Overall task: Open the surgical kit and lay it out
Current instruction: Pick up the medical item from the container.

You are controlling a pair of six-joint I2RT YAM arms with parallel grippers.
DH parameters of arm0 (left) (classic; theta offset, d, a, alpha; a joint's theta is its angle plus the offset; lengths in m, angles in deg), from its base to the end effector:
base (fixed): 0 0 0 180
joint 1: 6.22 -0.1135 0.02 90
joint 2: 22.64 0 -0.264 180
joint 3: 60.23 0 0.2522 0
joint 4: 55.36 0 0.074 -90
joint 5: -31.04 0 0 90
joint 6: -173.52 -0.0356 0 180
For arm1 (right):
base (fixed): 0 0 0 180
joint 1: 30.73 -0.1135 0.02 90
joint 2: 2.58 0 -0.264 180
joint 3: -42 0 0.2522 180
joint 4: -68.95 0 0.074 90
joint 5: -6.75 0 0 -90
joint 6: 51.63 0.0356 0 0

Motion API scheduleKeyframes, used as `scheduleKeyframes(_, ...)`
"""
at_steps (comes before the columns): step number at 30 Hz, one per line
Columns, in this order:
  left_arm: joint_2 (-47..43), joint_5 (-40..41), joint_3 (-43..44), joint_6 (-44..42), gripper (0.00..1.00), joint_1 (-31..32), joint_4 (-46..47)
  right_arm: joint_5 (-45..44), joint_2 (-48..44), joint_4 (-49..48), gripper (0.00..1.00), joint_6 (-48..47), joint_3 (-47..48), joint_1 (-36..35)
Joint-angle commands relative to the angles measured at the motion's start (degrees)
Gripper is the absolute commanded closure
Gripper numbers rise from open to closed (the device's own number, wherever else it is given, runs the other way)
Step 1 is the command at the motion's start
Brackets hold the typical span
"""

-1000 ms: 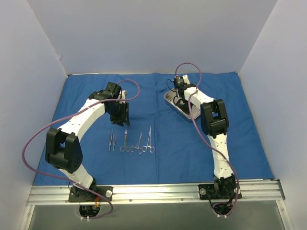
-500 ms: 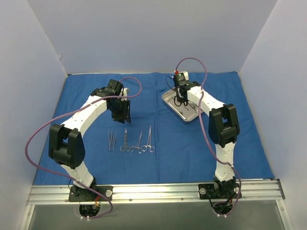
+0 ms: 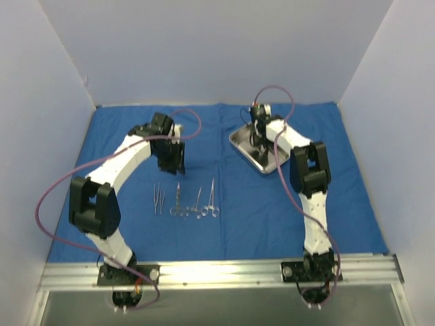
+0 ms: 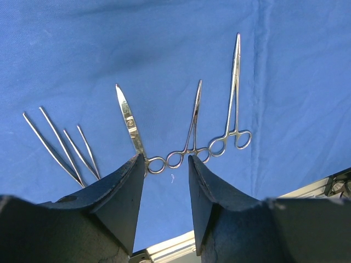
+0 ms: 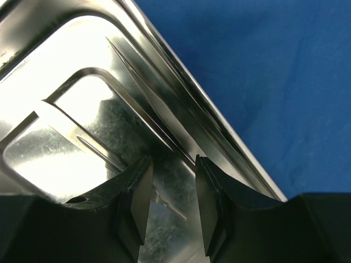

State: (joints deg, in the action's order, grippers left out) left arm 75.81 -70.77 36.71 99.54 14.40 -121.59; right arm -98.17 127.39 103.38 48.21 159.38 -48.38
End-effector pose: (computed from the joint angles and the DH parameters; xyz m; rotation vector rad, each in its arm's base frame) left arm 0.3270 -0.1308 0.2673 0.1695 2.7986 -0.4486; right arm 0.4884 0.1458 0.1815 -0.0392 2.3570 -0.0792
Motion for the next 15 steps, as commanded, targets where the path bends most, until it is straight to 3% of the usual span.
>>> scheduleKeyframes(1,-0.37,-1.63,-0.56,-1.51,0.53,-0.84,0.61,-0.11,0.98,-0.27,0.63,-0.53,3.26,0.16)
scheduleKeyframes(11,-1.33,-2.25,-2.49,-1.60,0.53,-1.64,1.67,-1.08,2.04,-1.42,0.60,-1.50,4.14,0.34)
scheduleKeyframes(15,-1.25,-2.77,-2.58,-1.51,0.53,-1.90,2.10,-2.04,3.18,-0.80,0.52,-3.16,5.11,0.69)
